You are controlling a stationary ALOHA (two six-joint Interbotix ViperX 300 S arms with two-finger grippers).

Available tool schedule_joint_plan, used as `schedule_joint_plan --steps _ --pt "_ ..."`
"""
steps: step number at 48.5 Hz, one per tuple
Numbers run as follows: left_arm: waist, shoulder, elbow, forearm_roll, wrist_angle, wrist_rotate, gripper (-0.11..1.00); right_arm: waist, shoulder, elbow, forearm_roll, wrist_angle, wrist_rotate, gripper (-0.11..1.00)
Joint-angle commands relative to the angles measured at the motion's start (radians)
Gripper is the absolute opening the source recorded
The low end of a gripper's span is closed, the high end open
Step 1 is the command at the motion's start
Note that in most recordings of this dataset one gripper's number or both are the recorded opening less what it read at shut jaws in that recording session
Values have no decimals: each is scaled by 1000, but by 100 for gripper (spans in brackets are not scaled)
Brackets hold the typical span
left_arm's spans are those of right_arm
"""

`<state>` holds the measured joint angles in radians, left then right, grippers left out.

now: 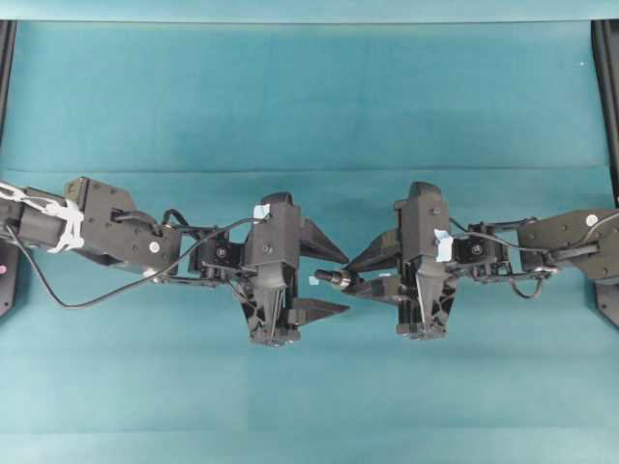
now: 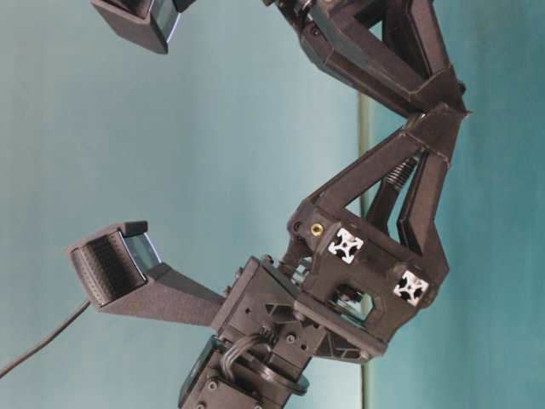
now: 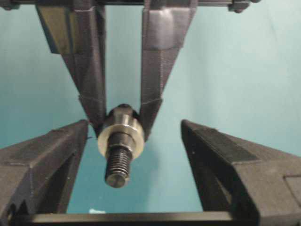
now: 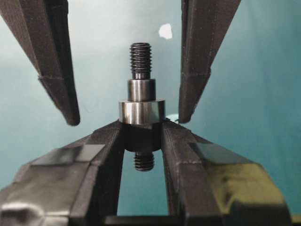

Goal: Insert the washer onto the shaft with both hands.

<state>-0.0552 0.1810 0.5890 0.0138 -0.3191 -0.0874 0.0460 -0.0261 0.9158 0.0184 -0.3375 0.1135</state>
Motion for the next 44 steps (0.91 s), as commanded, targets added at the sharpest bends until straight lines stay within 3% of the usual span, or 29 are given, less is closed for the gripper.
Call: schedule_joint_plan --steps 1,15,44 --pt "0 -11 -5 3 -5 2 86 2 -9 -18 3 9 0 0" --pt "8 -48 8 2 54 2 86 18 -11 -17 3 28 3 0" --pt "0 -268 170 3 126 0 86 23 -11 -17 3 49 5 0"
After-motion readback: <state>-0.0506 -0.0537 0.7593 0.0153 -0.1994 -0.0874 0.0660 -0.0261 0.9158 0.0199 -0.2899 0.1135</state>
